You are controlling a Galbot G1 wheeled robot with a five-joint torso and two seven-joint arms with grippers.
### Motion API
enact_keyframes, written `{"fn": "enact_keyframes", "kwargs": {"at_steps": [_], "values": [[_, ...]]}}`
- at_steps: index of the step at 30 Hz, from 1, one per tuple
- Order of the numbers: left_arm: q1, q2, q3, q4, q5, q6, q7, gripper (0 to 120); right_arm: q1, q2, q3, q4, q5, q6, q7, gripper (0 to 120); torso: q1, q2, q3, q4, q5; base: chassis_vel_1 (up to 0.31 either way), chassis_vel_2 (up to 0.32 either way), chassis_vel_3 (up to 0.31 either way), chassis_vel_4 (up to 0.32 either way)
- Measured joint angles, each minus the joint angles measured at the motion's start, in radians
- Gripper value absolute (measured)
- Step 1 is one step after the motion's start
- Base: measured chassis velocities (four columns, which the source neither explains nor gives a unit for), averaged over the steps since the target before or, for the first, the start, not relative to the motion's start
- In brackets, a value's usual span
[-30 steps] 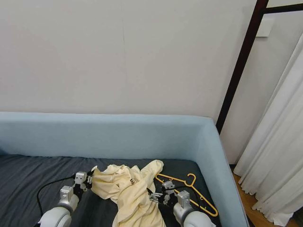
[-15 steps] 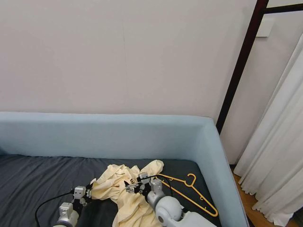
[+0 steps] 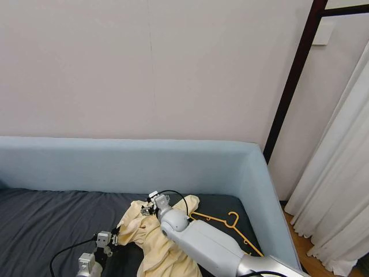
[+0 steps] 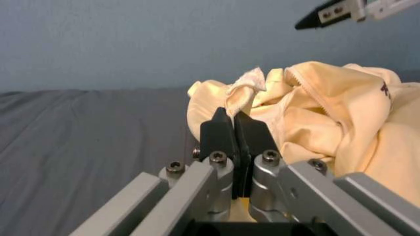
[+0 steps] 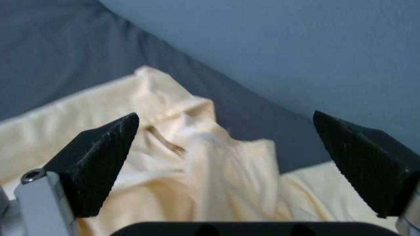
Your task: Pick up the clothes from the sofa and hang them on the clothes hanger.
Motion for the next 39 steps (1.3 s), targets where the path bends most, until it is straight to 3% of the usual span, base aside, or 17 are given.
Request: {"fn": "enact_keyframes", "kwargs": {"at_steps": [5,8,14,21,39], "values": [[0.008,-0.007,-0.001,-0.009,0.004,-0.003,0.000,0,0.025,0.001,-0.023,-0.106,0.023,-0.010,-0.044,100,0.000,0.000,0.000,-0.0002,0.0001,0.000,0.000,0.000,0.000],[0.010,-0.016,-0.002,-0.016,0.005,-0.003,-0.002,0,0.029,-0.002,-0.024,-0.147,0.075,-0.015,-0.086,93,0.000,0.000,0.000,-0.0004,0.0001,0.000,0.000,0.000,0.000],[0.018,-0.030,-0.002,-0.020,0.016,-0.001,-0.005,0,0.019,-0.004,-0.008,-0.145,0.133,0.010,-0.119,94,0.000,0.000,0.000,-0.0001,0.0002,0.000,0.000,0.000,0.000],[0.021,-0.029,-0.007,-0.025,0.018,-0.001,-0.007,0,0.026,-0.005,0.017,-0.141,0.061,0.086,-0.111,97,0.000,0.000,0.000,-0.0002,0.0003,0.000,0.000,0.000,0.000],[0.026,-0.030,-0.015,-0.035,0.015,0.003,-0.009,0,-0.015,-0.007,0.031,-0.138,0.173,0.075,-0.137,98,0.000,0.000,0.000,0.0000,0.0003,0.000,0.000,0.000,0.000]]}}
